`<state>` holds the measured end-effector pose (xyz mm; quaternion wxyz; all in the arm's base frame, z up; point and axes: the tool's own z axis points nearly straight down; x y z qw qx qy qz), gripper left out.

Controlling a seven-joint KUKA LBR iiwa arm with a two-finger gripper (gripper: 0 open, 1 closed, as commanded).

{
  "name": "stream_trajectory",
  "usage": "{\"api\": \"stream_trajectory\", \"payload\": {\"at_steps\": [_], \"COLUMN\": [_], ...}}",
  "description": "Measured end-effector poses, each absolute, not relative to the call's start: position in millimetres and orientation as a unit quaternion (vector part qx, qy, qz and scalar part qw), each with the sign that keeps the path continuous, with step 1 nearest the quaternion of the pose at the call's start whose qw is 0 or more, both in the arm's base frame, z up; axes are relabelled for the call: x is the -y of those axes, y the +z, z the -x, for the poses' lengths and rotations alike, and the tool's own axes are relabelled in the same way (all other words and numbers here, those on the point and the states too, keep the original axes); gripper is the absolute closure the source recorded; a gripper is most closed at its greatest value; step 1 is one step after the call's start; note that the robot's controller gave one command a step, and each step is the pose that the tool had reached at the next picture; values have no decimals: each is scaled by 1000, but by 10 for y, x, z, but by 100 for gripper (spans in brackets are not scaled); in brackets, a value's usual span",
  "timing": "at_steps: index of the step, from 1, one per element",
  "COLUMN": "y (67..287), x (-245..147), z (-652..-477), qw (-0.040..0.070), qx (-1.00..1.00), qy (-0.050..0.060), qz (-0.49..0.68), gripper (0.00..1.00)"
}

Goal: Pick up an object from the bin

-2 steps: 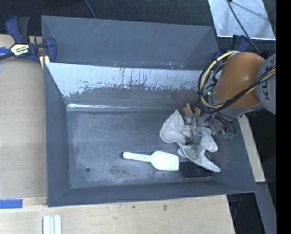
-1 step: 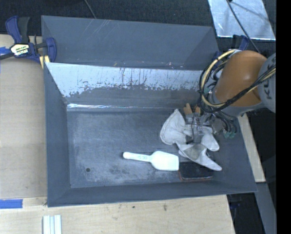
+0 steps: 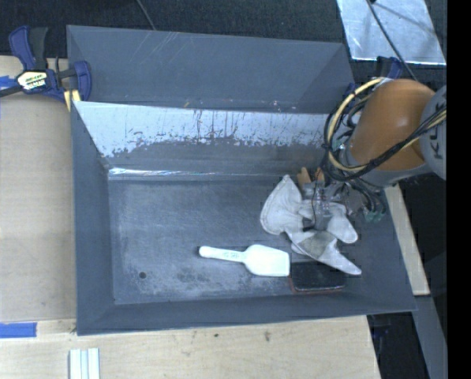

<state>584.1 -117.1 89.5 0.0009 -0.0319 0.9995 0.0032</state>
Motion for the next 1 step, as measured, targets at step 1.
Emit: {"api": "stream_trajectory", "payload": {"at_steps": [1], "y": [950], "x": [1176], "z": [-5843], "qw": [1], "qx": [-999], "qy": [2], "qz": [32], "gripper": [100]}}
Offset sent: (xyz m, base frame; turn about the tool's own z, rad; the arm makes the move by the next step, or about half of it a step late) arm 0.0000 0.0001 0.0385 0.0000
